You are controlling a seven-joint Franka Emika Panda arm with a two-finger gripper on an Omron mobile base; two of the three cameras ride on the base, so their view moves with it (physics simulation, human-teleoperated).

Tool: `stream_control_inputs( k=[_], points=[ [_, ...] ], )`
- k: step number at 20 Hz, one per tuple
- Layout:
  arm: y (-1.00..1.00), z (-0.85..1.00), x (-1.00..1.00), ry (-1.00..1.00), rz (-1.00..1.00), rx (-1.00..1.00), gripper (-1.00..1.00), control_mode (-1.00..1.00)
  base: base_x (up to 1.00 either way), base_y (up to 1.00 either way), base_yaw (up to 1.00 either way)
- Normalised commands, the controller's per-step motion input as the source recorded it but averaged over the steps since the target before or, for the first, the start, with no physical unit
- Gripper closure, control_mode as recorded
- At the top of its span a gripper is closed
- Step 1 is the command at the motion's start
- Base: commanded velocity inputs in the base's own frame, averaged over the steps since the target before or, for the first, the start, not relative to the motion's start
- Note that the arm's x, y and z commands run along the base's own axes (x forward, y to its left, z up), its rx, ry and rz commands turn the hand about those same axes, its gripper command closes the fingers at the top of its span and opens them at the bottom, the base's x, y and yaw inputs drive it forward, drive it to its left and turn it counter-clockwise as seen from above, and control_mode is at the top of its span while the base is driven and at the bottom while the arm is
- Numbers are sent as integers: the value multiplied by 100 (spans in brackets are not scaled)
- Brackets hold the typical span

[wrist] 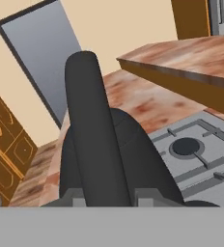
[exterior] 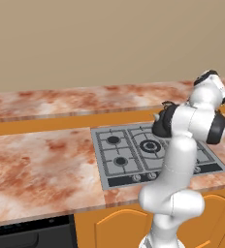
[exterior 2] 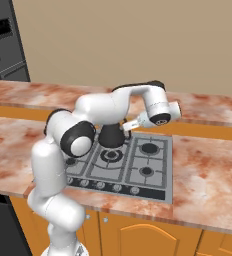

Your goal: The kettle is done boiling. Turn off the stove, then wait for 300 timesteps before moving the kettle to the dining table.

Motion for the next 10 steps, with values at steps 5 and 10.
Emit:
stream_control_inputs(
  k=[5,10],
  points=[
    [0,11,-55,-10,-6,0,100,-100,0,0,0],
    [0,34,-47,-9,-6,0,100,-100,0,0,0]
  ],
)
